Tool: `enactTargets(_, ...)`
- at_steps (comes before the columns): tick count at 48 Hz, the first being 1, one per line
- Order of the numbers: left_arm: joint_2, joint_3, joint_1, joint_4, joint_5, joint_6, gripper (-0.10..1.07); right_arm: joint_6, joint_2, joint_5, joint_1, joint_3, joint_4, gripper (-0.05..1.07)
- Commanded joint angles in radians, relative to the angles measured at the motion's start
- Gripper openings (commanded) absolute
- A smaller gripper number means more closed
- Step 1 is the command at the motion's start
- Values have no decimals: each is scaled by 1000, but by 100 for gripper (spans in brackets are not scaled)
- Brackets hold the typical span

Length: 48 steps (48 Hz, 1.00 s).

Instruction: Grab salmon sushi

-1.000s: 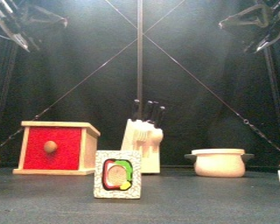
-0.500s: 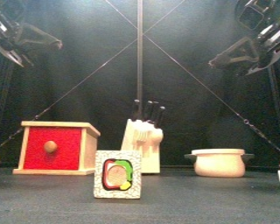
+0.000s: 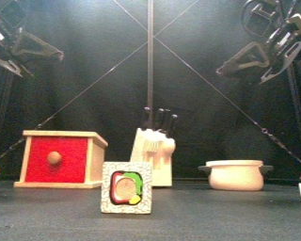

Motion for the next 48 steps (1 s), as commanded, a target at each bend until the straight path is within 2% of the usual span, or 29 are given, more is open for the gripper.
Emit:
enactTargets(1, 5, -11, -2, 3, -2, 0, 0, 3, 0, -3, 21, -28, 40, 2)
enactTargets(11, 5, -11, -3, 3, 2, 2, 0, 3, 17, 26, 46, -38, 195, 2)
enactTargets(30, 5, -11, -3, 2, 2, 2, 0, 5, 25, 193, 48, -77, 428, 2)
enactTargets(39, 5, -9, -3, 2, 2, 0, 0, 3, 25, 253, 43, -109, 575, 4)
enactTargets(48, 5, -6, -3, 0, 2, 0, 0, 5, 25, 330, 11, -98, 719, 8)
